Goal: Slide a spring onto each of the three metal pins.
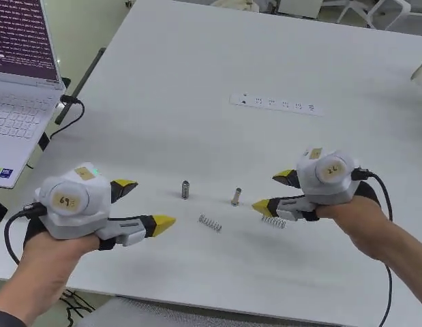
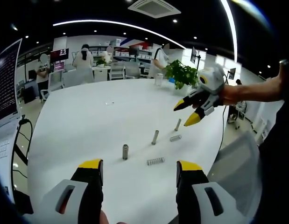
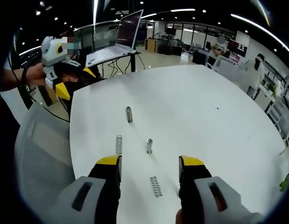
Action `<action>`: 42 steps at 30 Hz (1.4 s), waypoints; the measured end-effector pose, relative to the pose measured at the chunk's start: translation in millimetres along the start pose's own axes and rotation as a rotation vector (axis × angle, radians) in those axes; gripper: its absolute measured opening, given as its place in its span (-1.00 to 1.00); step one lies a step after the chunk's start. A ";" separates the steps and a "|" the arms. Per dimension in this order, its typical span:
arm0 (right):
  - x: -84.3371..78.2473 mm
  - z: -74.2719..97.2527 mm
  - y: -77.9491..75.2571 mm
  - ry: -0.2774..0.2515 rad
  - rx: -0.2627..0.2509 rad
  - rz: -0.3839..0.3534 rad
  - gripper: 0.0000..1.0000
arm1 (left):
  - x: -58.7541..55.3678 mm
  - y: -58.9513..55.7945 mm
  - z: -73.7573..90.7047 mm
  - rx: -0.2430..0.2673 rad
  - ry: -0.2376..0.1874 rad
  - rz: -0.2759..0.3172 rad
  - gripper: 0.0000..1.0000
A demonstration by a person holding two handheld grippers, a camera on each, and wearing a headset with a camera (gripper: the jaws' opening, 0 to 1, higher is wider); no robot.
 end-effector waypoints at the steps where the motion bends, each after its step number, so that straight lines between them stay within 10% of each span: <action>1: -1.8 3.4 -1.2 -0.006 -0.006 -0.014 -0.03 | 0.1 0.3 -0.4 0.001 0.002 -0.001 0.19; 23: -35.7 68.9 -18.9 -0.151 -0.143 -0.233 0.22 | 19.7 5.3 6.2 0.006 -0.030 0.004 0.29; 42: -44.9 96.3 -2.3 -0.193 -0.196 -0.295 0.29 | 33.2 6.9 21.6 0.032 -0.062 -0.011 0.33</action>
Point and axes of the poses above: the centre of the closed fingertips' face, and the gripper's own axes: z roughly backward along the fingers, y roughly to its left, x roughly out of its top, the point moved 2 cm from there along z, roughly backward along the fingers, and after that the axes turned 1 degree about x, right-handed, at the moved point
